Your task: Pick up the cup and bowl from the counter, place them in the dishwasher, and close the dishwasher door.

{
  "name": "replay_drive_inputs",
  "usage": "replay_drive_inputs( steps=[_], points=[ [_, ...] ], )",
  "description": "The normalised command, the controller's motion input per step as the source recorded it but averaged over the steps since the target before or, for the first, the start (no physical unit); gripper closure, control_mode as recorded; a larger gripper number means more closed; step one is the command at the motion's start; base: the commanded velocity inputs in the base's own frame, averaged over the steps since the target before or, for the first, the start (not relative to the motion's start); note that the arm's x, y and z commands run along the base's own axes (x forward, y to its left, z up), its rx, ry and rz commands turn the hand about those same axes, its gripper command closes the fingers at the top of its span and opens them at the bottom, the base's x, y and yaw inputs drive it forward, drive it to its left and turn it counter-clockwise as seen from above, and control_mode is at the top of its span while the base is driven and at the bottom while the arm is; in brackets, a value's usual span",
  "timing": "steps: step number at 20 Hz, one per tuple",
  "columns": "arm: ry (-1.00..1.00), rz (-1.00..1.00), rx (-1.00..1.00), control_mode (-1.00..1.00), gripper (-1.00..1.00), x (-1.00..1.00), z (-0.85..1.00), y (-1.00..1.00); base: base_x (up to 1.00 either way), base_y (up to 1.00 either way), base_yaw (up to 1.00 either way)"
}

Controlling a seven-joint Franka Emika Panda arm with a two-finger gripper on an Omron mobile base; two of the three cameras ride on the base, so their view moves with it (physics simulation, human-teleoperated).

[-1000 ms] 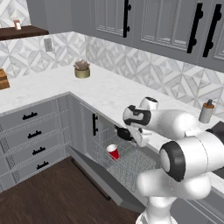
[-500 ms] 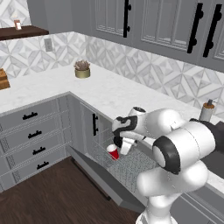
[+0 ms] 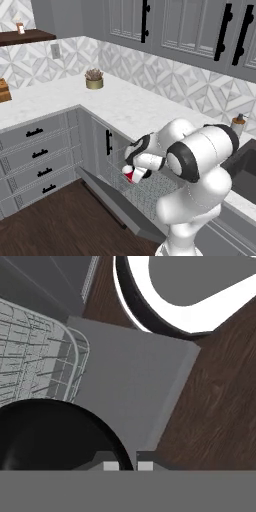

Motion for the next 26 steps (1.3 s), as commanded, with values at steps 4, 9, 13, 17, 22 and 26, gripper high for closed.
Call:
replay_drive_inputs(
  steps=[4,9,13,17,22,26],
  points=[
    [-0.11,-0.05,-0.04,-1.00,1.00,0.43,-0.51,0.04,0.00,0.00,0.00],
    [-0.03,-0.12,-0.09,-1.00,1.00,0.34,-0.53,0.03,0.00,0.00,0.00],
    [0.01,-0.11,-0.10,-1.00,1.00,0.44,-0.52,0.00,0.00,0.00,0.00],
    [0.00,-0.07,-0.09,-1.00,1.00,0.54,-0.47,0.00,0.00,0.00,0.00],
    [0.00,0.00,-0.01,-1.00,1.00,0.65,-0.35,-0.09,0.00,0.00,0.00],
    [0.00,0.00,0.00,-1.00,1.00,0.58,-0.21,-0.22,0.00,0.00,0.00]
  ],
)
